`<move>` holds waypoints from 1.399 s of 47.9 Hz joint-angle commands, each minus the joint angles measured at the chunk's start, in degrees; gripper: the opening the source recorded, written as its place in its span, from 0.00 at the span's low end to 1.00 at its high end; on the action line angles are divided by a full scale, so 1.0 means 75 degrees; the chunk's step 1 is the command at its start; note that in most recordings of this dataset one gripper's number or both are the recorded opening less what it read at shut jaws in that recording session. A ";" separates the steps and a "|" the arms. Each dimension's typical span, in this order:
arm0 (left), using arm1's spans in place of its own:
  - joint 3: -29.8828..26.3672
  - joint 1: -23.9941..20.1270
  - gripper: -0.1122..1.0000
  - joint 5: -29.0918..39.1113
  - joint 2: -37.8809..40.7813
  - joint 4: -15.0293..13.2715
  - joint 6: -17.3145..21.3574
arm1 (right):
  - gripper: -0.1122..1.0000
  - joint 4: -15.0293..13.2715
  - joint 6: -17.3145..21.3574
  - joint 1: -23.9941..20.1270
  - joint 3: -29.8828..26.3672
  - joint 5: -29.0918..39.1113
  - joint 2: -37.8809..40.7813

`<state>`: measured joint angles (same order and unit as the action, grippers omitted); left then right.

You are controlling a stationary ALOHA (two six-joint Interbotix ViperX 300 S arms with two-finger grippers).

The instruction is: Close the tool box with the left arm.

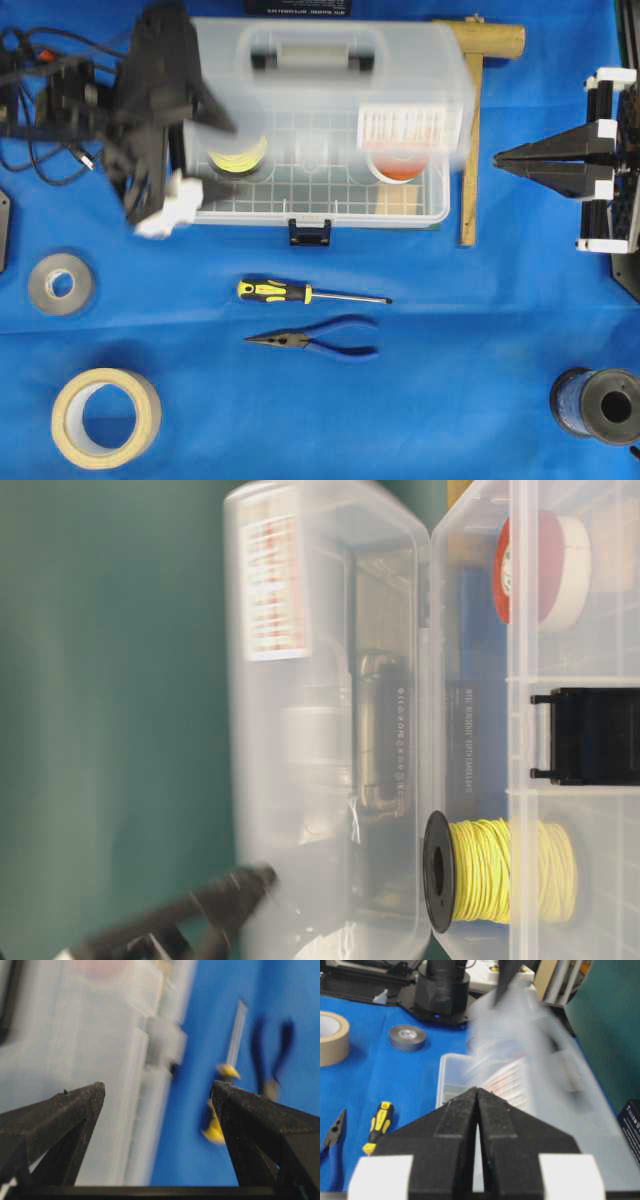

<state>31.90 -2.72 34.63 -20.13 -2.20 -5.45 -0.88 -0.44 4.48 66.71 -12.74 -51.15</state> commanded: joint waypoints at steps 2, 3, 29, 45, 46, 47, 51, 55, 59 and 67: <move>-0.0082 0.0902 0.92 0.0738 -0.0105 0.0000 -0.0070 | 0.10 -0.0012 0.0000 0.0012 -0.0070 -0.0047 0.0059; -0.0105 0.1031 0.92 0.0879 -0.0094 0.0000 -0.0094 | 0.10 0.0000 -0.0012 0.0012 -0.0070 -0.0047 0.0070; 0.0621 0.1195 0.91 -0.0152 -0.1980 0.0176 -0.0117 | 0.10 -0.0012 0.0012 0.0012 -0.0082 -0.0035 0.0035; 0.3082 0.0422 0.91 -0.2098 -0.5426 0.0176 0.0516 | 0.10 -0.0012 0.0000 0.0012 -0.0129 -0.0012 -0.0223; 0.3234 0.0387 0.91 -0.2180 -0.5602 0.0176 0.0516 | 0.10 -0.0012 0.0000 0.0012 -0.0117 0.0000 -0.0223; 0.3387 0.0340 0.91 -0.2227 -0.5777 0.0164 0.0516 | 0.10 -0.0012 0.0000 0.0012 -0.0129 0.0012 -0.0234; 0.4031 0.0199 0.91 -0.2449 -0.6434 0.0152 0.0527 | 0.10 -0.0012 0.0000 0.0012 -0.0141 0.0023 -0.0258; 0.4617 0.0117 0.91 -0.2543 -0.7020 0.0141 0.0527 | 0.10 -0.0012 0.0000 0.0012 -0.0141 0.0023 -0.0270; 0.5145 0.0094 0.91 -0.2555 -0.7500 0.0105 0.0516 | 0.10 -0.0012 0.0000 0.0012 -0.0141 0.0023 -0.0316; 0.5578 0.0094 0.91 -0.2965 -0.7629 0.0070 0.0504 | 0.10 -0.0012 0.0000 0.0012 -0.0141 0.0023 -0.0340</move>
<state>73.39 -1.85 14.41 -78.05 -1.49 -1.58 -0.88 -0.53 4.48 66.80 -12.39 -53.79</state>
